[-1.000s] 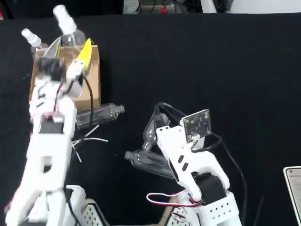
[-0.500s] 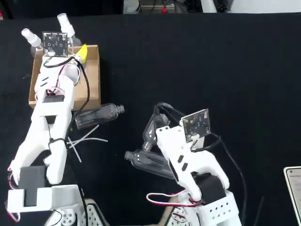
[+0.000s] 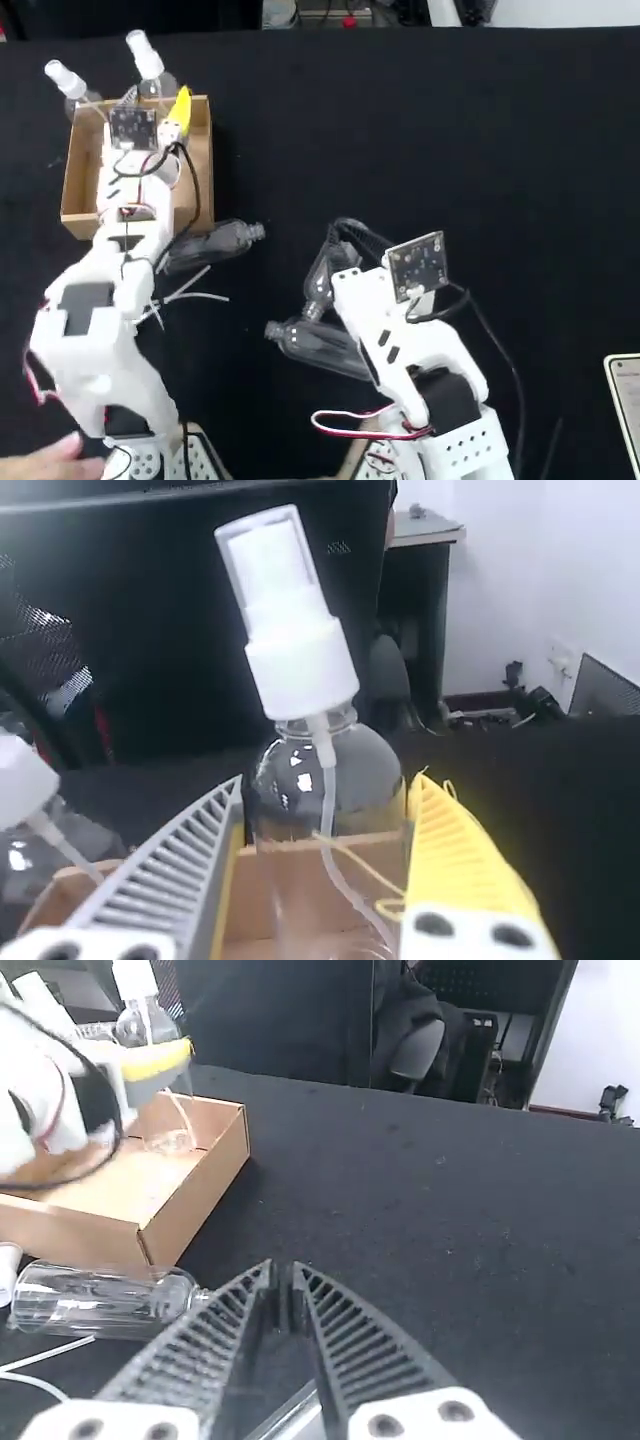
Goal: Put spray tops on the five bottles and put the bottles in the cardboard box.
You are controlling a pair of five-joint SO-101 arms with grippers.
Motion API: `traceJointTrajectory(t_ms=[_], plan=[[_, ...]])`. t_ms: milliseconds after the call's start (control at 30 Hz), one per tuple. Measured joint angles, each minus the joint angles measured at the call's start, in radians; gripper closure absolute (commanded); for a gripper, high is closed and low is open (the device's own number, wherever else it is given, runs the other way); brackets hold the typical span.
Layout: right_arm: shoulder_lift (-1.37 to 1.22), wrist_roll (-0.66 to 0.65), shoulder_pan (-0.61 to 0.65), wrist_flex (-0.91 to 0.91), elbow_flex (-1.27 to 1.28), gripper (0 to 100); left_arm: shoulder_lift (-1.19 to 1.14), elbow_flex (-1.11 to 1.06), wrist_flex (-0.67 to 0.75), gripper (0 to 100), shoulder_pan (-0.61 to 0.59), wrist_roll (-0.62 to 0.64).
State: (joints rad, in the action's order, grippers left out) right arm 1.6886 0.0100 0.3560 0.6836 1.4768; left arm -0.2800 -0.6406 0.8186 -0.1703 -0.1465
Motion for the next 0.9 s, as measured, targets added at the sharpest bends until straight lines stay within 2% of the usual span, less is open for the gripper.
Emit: traceJointTrajectory(t_ms=[333, 900], plan=[[0.000, 0.000, 0.000, 0.000, 0.000, 98.4, -0.210, 0.184, 0.037, 83, 0.000, 0.000], [0.000, 0.000, 0.000, 0.000, 0.000, 98.4, -0.259, 0.193, 0.048, 83, 0.032, 0.003]])
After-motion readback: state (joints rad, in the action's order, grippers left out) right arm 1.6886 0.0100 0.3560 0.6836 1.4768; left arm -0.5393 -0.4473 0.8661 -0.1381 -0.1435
